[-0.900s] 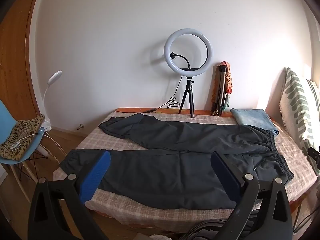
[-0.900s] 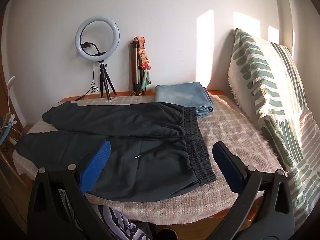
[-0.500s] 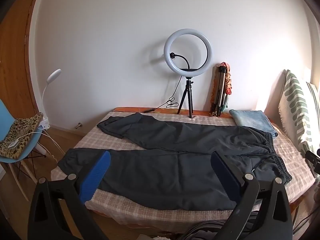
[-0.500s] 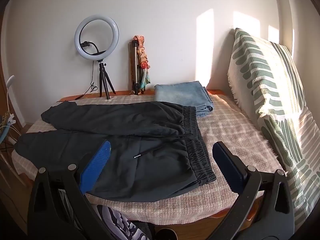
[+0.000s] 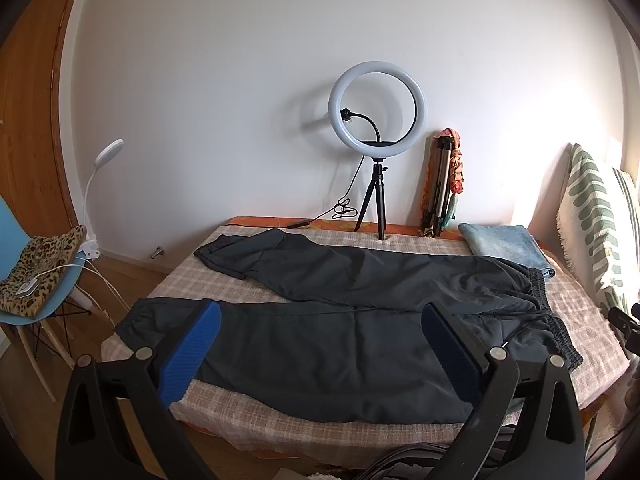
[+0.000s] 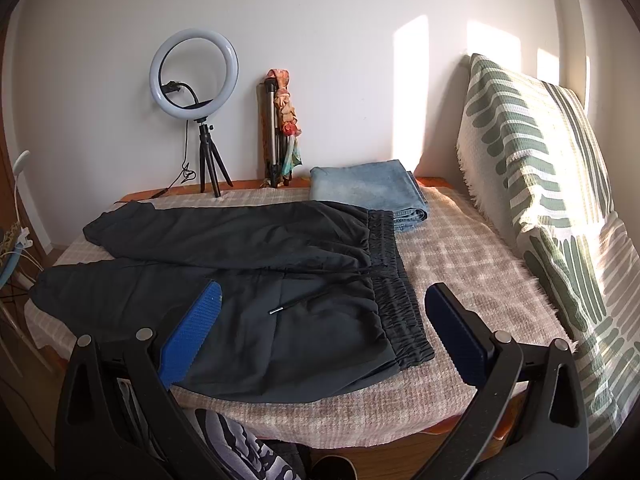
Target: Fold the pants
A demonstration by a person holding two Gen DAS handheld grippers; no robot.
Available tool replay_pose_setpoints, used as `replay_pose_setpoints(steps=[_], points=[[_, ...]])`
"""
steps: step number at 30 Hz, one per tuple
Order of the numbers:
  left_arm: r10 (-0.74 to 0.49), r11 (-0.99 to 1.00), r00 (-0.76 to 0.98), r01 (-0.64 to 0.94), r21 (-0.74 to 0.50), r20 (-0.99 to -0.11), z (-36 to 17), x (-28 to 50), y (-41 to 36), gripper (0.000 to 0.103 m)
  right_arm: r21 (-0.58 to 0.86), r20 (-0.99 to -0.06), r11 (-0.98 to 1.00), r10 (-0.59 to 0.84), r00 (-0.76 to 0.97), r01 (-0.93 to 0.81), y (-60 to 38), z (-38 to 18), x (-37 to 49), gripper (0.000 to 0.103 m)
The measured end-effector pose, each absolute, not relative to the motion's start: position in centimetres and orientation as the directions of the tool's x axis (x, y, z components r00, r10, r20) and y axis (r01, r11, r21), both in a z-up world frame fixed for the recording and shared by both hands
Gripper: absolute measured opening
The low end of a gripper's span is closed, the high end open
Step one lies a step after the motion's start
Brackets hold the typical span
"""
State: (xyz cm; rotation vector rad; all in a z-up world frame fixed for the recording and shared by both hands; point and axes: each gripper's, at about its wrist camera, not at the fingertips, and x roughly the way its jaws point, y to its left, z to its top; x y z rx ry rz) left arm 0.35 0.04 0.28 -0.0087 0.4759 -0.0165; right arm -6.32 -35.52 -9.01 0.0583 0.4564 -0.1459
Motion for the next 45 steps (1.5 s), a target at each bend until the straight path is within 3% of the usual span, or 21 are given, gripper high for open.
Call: replay_pose_setpoints(steps=[45], points=[[-0.023, 1.0, 0.885, 0.019, -0.015, -0.465, -0.41, 0.88, 0.15, 0.102, 0.017, -0.451, 0.989, -0.123, 0.884, 0.146, -34.55, -9.94, -5.62, 0.103]])
